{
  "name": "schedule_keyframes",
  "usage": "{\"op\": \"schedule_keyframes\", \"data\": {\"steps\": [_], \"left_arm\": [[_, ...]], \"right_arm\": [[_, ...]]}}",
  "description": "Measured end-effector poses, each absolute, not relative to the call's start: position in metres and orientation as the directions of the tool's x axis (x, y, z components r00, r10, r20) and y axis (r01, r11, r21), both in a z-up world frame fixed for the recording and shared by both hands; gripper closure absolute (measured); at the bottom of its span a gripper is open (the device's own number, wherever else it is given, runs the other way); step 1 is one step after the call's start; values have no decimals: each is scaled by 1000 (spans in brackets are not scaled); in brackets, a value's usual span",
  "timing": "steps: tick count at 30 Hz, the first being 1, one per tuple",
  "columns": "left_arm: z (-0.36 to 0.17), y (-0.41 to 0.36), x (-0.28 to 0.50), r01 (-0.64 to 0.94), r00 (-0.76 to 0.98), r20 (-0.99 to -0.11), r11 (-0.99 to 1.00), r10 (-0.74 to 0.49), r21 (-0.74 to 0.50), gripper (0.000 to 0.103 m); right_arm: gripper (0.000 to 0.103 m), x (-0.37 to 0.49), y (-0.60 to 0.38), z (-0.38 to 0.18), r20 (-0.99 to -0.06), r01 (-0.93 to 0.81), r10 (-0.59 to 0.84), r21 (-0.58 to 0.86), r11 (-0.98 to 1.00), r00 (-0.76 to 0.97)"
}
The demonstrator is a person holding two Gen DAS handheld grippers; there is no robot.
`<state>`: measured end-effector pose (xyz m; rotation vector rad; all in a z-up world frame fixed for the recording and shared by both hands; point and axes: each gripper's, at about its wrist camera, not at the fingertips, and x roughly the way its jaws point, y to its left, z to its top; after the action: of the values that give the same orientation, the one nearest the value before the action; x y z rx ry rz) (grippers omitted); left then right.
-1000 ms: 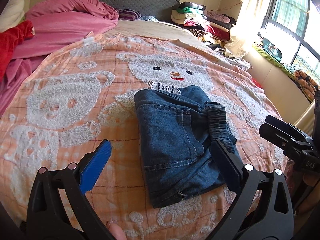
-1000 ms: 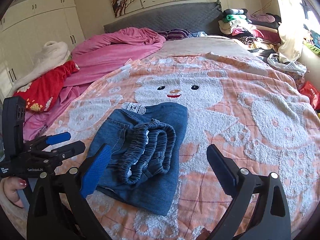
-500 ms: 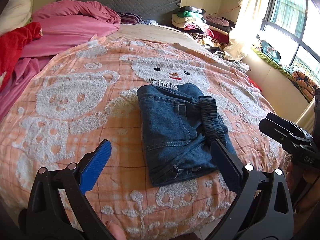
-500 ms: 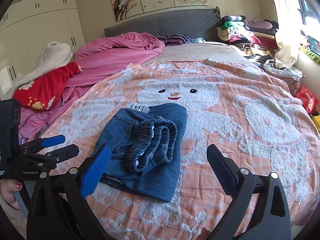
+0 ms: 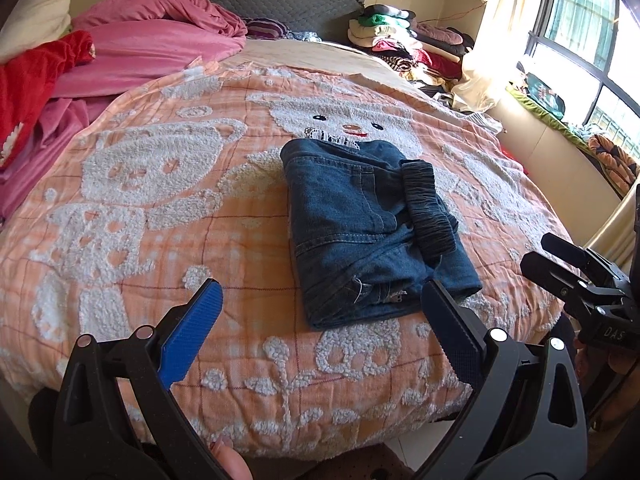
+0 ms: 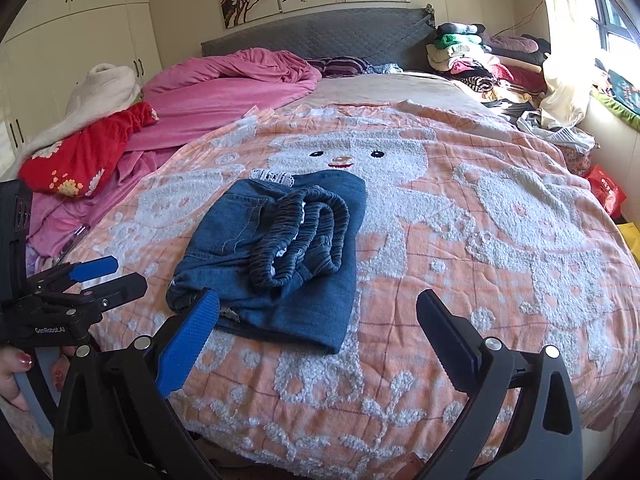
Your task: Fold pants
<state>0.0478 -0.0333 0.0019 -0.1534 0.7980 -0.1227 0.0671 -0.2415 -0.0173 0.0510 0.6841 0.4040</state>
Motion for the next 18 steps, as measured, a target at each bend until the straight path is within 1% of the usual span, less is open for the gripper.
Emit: {"op": "schedule_keyframes", "data": {"steps": [8, 18], "left_arm": [[-8, -34, 37, 32, 682, -712, 980, -165, -197, 9], [-20, -37, 32, 17, 661, -735, 982, -153, -189, 9]], "right_arm": [[5, 54, -237, -30, -626, -342, 352, 141, 929, 696], [5, 52, -237, -40, -649, -332, 338, 137, 933, 682]]}}
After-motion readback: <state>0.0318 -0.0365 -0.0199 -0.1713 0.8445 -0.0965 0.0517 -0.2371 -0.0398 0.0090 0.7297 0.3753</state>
